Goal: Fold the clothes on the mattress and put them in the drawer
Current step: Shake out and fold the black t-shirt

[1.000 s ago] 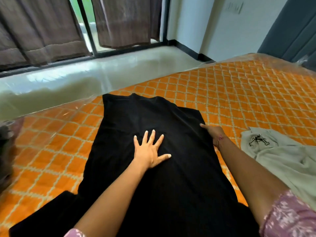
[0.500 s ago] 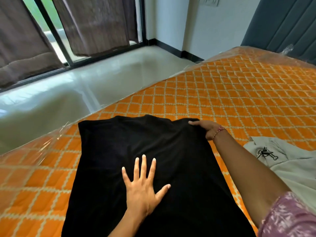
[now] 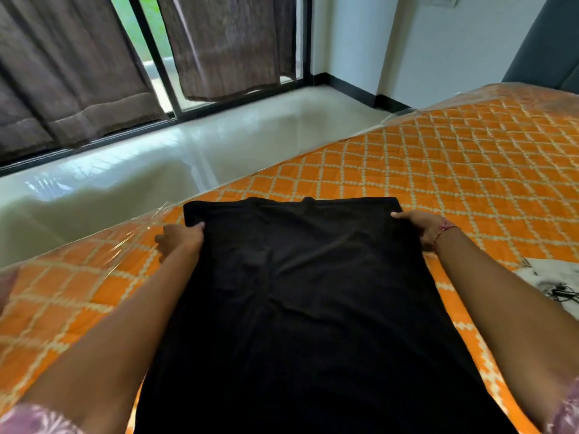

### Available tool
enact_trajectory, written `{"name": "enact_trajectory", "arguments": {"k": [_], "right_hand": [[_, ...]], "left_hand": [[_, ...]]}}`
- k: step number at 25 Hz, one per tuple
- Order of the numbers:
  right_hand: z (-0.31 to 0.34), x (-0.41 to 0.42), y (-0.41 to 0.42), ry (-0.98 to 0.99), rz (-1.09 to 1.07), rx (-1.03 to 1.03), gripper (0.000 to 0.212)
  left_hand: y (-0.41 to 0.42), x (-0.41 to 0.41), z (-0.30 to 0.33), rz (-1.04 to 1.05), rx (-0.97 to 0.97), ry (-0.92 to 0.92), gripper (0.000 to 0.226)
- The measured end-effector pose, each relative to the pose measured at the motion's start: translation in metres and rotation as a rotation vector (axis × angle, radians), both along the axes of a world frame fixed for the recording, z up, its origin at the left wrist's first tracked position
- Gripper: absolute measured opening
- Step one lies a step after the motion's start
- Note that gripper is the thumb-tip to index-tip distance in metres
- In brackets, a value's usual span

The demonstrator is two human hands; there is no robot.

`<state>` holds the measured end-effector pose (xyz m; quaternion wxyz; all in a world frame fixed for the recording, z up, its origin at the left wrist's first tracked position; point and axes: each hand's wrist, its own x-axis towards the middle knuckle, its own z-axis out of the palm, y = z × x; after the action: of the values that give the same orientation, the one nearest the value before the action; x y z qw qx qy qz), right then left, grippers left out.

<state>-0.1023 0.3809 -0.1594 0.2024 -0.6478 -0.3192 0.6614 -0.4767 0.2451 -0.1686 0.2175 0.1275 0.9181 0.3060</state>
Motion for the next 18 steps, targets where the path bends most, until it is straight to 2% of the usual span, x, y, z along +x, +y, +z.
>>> {"name": "enact_trajectory", "arguments": {"k": [3, 4, 6, 7, 8, 9, 10, 11, 12, 13, 14, 16, 18], "right_hand": [[-0.005, -0.005, 0.017, -0.031, -0.086, 0.166, 0.032], [-0.008, -0.006, 0.021, -0.050, -0.162, 0.266, 0.029], [-0.015, -0.005, 0.026, -0.195, -0.284, 0.442, 0.019], [-0.018, -0.006, 0.023, -0.343, -0.286, 0.497, 0.018], [-0.019, -0.009, 0.016, -0.558, -0.230, 0.557, 0.026], [-0.021, -0.016, 0.004, -0.791, -0.125, 0.647, 0.040], [-0.023, -0.026, -0.012, -0.961, 0.016, 0.775, 0.052], [-0.024, -0.040, -0.031, -1.039, 0.211, 0.894, 0.059], [-0.029, -0.052, -0.053, -1.062, 0.427, 0.957, 0.063], [-0.038, -0.060, -0.070, -1.076, 0.610, 0.939, 0.066], [-0.046, -0.060, -0.080, -1.102, 0.727, 0.856, 0.070], [-0.049, -0.050, -0.080, -1.114, 0.730, 0.654, 0.076], [-0.036, -0.046, -0.073, -1.125, 0.675, 0.525, 0.078]], "left_hand": [[0.028, -0.031, 0.004, -0.020, 0.219, -0.437, 0.039], [0.032, -0.036, 0.005, -0.018, 0.273, -0.524, 0.029], [0.036, -0.048, 0.004, 0.021, 0.409, -0.557, 0.032], [0.036, -0.048, 0.004, 0.054, 0.459, -0.493, 0.037], [0.033, -0.046, 0.003, 0.085, 0.474, -0.361, 0.040], [0.027, -0.037, 0.003, 0.063, 0.398, -0.145, 0.044], [0.018, -0.020, 0.004, -0.035, 0.249, 0.145, 0.048], [0.005, 0.001, 0.001, -0.195, 0.130, 0.436, 0.052], [-0.010, 0.024, -0.005, -0.390, 0.066, 0.638, 0.055], [-0.023, 0.043, -0.012, -0.579, 0.003, 0.723, 0.058], [-0.033, 0.056, -0.020, -0.726, -0.094, 0.710, 0.063], [-0.044, 0.059, -0.032, -0.846, -0.305, 0.582, 0.070], [-0.055, 0.054, -0.028, -0.846, -0.377, 0.504, 0.068]]}}
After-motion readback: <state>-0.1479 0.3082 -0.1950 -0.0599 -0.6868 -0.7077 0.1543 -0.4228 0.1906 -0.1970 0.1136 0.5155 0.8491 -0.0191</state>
